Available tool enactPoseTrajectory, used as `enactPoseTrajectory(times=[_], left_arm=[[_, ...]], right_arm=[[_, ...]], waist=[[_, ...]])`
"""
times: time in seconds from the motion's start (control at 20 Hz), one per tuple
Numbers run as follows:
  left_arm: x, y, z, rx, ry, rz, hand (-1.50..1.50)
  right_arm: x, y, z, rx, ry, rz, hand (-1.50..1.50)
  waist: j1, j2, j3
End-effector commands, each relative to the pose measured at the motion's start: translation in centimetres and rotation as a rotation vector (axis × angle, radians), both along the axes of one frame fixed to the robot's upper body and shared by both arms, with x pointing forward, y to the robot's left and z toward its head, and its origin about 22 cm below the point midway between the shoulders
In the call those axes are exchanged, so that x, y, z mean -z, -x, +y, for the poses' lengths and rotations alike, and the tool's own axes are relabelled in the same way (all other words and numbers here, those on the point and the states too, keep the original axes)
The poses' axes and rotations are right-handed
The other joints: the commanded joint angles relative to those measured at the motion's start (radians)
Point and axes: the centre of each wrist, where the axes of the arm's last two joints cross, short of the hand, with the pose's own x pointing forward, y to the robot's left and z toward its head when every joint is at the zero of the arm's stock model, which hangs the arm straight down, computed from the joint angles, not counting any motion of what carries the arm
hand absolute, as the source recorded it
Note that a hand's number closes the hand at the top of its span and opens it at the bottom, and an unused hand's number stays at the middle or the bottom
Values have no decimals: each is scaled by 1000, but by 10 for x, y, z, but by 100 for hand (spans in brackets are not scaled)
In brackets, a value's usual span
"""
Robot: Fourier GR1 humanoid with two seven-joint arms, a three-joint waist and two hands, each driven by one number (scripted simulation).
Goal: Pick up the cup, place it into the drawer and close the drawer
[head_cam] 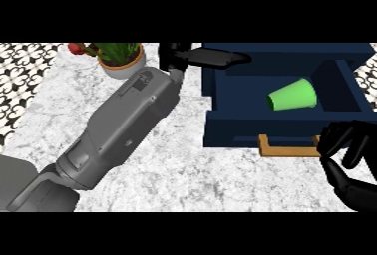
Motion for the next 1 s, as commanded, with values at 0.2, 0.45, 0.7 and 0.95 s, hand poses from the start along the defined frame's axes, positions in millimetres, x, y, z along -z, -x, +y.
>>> enactPoseTrajectory(times=[0.2,0.45,0.7,0.95], left_arm=[[23,23,85,-75,45,56,-150],[50,60,124,-99,72,88,-150],[58,92,180,-101,74,99,-150],[77,101,199,-113,85,87,-150]], right_arm=[[9,7,1,23,214,30,150],[21,4,6,38,272,59,150],[25,-6,24,84,363,63,150],[40,-12,24,15,690,-63,150]], waist=[[32,-6,0],[15,1,0],[18,2,0],[17,6,0]])
